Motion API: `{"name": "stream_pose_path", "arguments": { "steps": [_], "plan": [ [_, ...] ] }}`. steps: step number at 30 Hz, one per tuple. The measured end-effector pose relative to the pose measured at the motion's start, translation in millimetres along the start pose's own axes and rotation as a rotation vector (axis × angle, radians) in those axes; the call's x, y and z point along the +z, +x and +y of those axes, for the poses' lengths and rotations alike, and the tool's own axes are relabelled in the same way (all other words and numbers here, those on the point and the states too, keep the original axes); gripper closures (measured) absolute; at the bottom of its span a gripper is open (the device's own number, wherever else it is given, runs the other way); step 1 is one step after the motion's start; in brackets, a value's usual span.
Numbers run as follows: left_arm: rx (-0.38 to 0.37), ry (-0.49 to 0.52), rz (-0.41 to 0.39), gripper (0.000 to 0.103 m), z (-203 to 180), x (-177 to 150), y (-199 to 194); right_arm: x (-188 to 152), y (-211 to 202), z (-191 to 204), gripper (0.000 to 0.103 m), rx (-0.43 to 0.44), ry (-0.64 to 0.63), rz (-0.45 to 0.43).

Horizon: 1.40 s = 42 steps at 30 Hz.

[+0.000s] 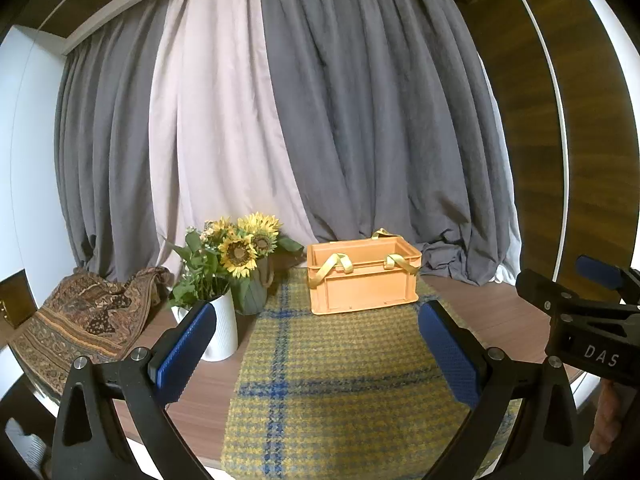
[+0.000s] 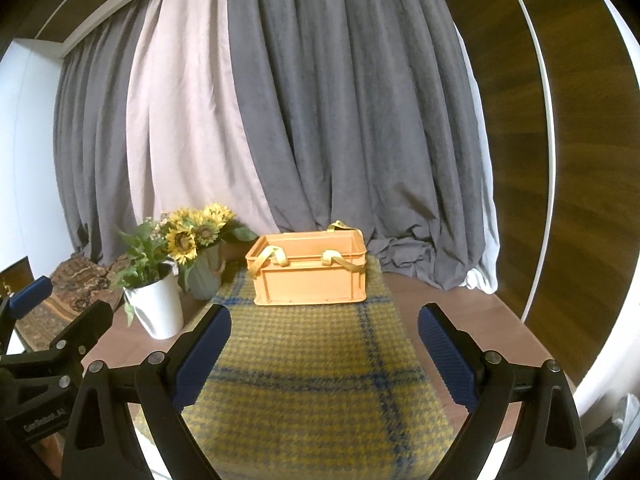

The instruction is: Organize soft objects

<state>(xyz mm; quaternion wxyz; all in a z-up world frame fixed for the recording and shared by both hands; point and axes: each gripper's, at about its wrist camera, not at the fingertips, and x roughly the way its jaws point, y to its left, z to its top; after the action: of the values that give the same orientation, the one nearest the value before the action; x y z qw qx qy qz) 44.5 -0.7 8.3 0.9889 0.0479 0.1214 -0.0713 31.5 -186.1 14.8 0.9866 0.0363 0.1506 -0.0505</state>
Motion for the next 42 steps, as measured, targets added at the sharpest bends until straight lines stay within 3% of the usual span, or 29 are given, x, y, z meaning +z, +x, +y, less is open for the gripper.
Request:
{"name": "stream_pose_path", "arguments": {
  "steps": [42],
  "plan": [
    [-0.016, -0.002, -0.002, 0.000, -5.9, 2.8, -4.6, 0.3, -7.5, -3.9, 0.007, -0.014, 0.001, -0.016]
  ]
}}
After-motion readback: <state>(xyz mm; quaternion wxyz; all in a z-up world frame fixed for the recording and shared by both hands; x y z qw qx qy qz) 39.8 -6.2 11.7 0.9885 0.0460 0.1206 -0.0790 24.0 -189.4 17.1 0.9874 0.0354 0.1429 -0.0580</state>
